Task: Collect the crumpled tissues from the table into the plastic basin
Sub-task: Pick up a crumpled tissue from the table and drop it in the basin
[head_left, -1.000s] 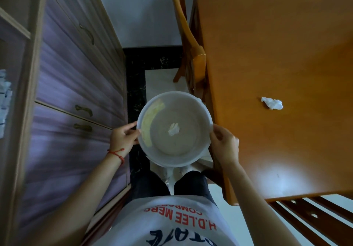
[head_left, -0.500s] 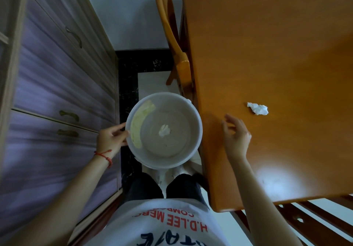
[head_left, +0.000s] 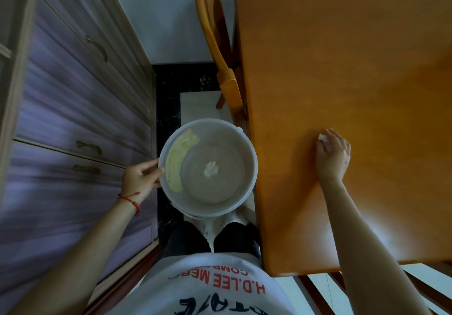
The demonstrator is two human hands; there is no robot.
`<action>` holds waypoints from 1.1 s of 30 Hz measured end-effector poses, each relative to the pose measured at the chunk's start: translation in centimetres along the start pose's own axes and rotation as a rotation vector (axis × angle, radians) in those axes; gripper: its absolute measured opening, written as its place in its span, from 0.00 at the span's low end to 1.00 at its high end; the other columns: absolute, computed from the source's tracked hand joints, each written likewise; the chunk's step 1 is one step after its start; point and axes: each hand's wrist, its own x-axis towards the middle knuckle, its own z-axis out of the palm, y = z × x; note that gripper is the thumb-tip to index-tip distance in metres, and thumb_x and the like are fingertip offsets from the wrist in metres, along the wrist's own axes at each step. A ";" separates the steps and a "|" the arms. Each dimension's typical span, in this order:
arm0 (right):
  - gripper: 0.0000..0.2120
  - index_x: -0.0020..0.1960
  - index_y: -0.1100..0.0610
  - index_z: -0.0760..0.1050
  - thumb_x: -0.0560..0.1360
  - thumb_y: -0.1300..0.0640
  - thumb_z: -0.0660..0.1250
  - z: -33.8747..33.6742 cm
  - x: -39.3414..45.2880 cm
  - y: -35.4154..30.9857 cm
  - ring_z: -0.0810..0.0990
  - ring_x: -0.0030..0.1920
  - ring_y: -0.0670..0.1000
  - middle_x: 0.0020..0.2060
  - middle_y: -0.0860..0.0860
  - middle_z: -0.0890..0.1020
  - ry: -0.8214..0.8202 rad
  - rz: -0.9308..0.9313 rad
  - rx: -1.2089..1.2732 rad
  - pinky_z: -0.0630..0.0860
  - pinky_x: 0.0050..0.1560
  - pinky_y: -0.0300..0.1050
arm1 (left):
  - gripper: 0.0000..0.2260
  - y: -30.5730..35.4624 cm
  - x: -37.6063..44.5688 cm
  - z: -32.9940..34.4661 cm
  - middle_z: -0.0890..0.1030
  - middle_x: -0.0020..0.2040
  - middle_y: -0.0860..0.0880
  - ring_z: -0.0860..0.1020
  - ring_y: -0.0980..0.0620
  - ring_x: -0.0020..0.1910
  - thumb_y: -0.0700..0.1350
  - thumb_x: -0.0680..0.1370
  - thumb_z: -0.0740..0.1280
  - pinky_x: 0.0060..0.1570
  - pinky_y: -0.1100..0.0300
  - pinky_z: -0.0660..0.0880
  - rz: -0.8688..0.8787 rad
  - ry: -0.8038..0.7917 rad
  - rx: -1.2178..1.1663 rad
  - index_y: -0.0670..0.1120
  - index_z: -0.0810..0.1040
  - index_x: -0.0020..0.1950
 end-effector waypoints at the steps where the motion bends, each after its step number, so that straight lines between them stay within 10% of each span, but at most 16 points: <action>1: 0.15 0.62 0.60 0.73 0.76 0.60 0.61 0.2 -0.1 0.2 0.66 0.67 0.57 0.64 0.57 0.74 -0.009 -0.010 -0.008 0.61 0.67 0.54 | 0.17 0.0 0.0 0.0 0.79 0.48 0.42 0.79 0.62 0.27 0.33 0.74 0.65 0.29 0.68 0.78 -0.003 0.000 0.000 0.37 0.72 0.63; 11: 0.12 0.57 0.63 0.76 0.75 0.66 0.61 0.4 -1.5 -0.5 0.74 0.60 0.60 0.56 0.60 0.80 0.022 -0.096 0.051 0.67 0.61 0.52 | 0.19 0.2 -0.4 0.2 0.79 0.54 0.35 0.79 0.43 0.46 0.35 0.74 0.66 0.51 0.51 0.76 -0.028 0.010 0.018 0.37 0.71 0.64; 25: 0.09 0.51 0.62 0.79 0.73 0.65 0.65 5.4 -10.2 -10.6 0.77 0.51 0.51 0.49 0.57 0.83 -0.155 -0.611 0.288 0.75 0.53 0.43 | 0.15 -0.1 -0.8 0.2 0.82 0.28 0.60 0.81 0.63 0.31 0.34 0.74 0.64 0.30 0.69 0.77 -0.026 -0.035 -0.041 0.40 0.75 0.61; 33: 0.14 0.57 0.62 0.76 0.72 0.59 0.66 7.1 -12.4 -10.7 0.78 0.55 0.58 0.53 0.58 0.81 -0.408 -0.563 0.157 0.76 0.56 0.50 | 0.15 -0.4 -0.9 0.0 0.81 0.33 0.52 0.80 0.63 0.30 0.32 0.74 0.64 0.31 0.68 0.78 -0.015 -0.018 -0.061 0.37 0.75 0.61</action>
